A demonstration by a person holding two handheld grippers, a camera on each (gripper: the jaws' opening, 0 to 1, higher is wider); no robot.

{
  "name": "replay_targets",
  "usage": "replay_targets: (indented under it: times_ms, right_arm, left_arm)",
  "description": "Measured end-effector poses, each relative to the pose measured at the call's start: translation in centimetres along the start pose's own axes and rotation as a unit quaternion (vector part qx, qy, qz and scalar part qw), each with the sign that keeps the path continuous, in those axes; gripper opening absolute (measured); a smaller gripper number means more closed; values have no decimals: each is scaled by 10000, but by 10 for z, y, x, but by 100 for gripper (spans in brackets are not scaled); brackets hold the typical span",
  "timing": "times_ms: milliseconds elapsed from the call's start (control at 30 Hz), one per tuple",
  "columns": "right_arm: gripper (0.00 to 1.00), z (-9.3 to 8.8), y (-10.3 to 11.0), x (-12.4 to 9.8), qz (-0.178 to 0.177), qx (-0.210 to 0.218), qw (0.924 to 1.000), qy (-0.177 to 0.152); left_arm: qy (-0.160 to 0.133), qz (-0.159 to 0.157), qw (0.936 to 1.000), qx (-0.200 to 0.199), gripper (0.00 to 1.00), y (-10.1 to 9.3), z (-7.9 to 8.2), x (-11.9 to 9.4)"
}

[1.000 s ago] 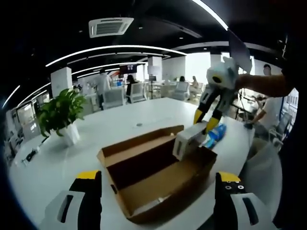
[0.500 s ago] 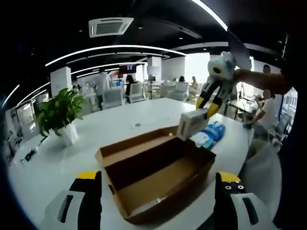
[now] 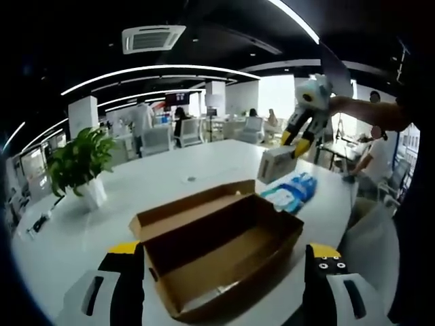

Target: Operate the shoe box by opening the lid, removing the specified soft item, and placing it in the target area until the item is outside and the box remains undamaged.

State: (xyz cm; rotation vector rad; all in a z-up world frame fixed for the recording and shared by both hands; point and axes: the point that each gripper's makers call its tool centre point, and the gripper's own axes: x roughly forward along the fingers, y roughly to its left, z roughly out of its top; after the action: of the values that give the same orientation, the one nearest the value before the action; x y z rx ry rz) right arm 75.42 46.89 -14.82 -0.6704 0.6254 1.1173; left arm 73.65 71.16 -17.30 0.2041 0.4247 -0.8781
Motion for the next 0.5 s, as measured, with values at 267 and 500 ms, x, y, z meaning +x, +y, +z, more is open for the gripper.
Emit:
replay_targets:
  times_ms: [267, 500]
  right_arm:
    - [16, -22, -12, -18, -115, 6, 9999, 83]
    - [16, -41, -24, -29, -197, 34, 9997, 164]
  left_arm:
    - [31, -24, 10000, 12, 100, 2, -1, 1]
    - [72, 0, 10000, 10, 100, 5, -1, 1]
